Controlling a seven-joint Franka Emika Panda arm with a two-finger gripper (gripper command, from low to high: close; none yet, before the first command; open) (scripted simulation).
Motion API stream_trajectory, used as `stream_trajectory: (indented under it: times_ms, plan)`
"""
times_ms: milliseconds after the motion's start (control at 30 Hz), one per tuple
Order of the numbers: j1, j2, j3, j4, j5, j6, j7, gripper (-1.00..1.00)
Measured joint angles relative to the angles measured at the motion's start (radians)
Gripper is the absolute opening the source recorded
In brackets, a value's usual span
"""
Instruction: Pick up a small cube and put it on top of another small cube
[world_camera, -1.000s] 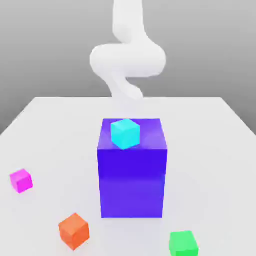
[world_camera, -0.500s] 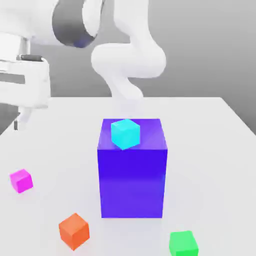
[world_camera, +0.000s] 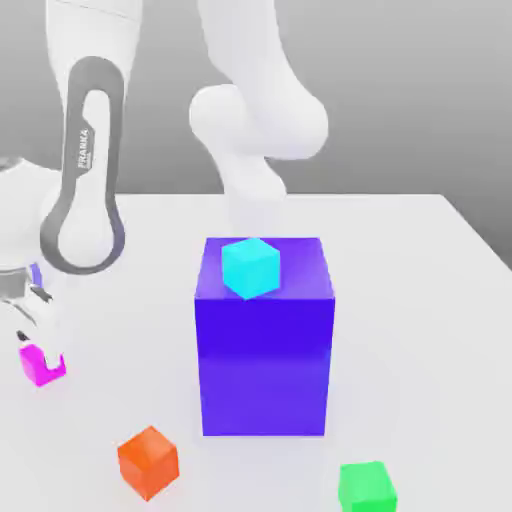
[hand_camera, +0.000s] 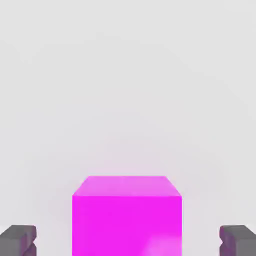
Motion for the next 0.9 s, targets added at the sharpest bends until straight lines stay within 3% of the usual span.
stream_trajectory:
  times_ms: [200, 400, 900]
  plan:
    - [-0.006, 0.005, 0.006, 0.001, 0.002, 0.003, -0.001, -1.00]
    - [0.095, -0.186, -0.133, -0.045, -0.209, -0.136, 0.161, -1.00]
    - [0.581, -0.183, 0.225, 0.158, -0.385, -0.326, 0.530, -1.00]
